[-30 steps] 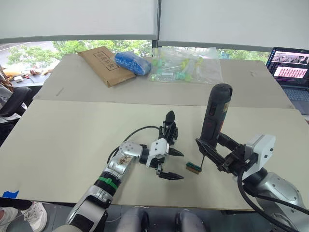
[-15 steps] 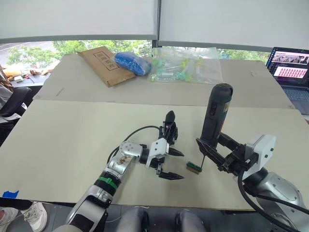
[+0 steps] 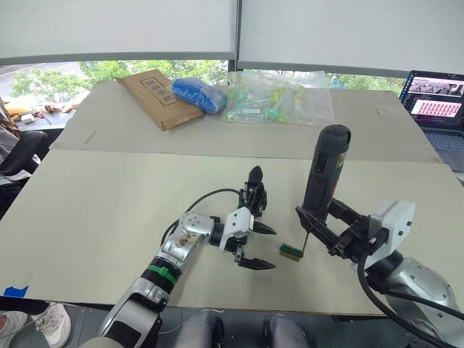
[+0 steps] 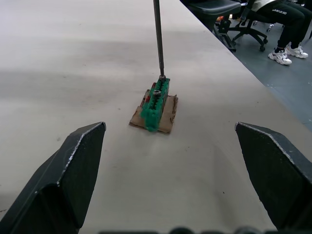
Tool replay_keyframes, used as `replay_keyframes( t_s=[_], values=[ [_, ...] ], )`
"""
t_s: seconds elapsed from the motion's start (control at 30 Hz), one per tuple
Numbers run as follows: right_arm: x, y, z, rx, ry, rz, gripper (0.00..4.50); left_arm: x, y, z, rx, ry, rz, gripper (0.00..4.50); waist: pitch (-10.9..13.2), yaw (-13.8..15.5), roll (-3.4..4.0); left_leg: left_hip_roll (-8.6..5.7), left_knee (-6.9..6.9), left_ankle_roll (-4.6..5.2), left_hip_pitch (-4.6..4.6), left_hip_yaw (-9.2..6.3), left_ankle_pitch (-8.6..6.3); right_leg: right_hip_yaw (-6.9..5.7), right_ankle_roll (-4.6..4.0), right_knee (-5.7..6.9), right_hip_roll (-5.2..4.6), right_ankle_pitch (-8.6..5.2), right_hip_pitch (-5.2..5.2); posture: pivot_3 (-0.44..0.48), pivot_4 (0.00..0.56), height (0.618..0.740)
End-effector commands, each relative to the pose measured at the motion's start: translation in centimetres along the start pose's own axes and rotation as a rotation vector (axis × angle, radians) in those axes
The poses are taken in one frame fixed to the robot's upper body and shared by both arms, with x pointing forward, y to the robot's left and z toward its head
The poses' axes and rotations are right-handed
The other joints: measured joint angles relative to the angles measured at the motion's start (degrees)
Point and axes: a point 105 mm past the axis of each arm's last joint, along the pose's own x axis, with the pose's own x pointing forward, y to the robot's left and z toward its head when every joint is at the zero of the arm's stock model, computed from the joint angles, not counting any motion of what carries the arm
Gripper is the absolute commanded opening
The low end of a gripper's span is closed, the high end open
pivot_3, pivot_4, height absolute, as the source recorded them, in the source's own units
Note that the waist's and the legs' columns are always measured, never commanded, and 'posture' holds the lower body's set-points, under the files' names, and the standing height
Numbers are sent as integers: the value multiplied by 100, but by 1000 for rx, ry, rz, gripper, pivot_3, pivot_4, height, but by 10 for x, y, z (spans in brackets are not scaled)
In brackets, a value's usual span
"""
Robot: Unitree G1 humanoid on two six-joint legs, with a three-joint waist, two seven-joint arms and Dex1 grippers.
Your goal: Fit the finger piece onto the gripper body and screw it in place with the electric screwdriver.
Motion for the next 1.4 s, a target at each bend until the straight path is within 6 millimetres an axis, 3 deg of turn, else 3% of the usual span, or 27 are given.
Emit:
replay_keyframes(
  t_s=[0.03,0.57,0.8,1.1,1.4],
  values=[
    [0,3,22,-60,-84,14,1953,1,2,9,54,-10,-9,4500,0,3,0,0,0,0,0,-1,0,0,0,0,0,0,0,0,150,740],
    [-1,5,14,-37,-63,9,1953,1,4,9,57,-10,-7,4500,0,1,0,0,0,0,0,-1,0,0,0,0,0,0,0,0,150,740],
    [1,8,21,-53,-86,20,1953,-2,3,8,57,-8,-7,4500,0,0,0,0,0,0,0,-1,0,0,0,0,0,0,0,0,150,740],
    [5,13,42,-64,-119,112,1953,-27,-4,11,-2,-7,-11,4500,0,-11,0,1,1,0,0,-2,0,1,0,0,0,0,-1,0,150,740],
    [22,21,67,-21,-139,318,1953,-57,-10,13,-21,11,68,4500,0,-14,0,2,0,0,0,-5,0,0,0,-2,-2,0,1,0,150,740]
  ],
)
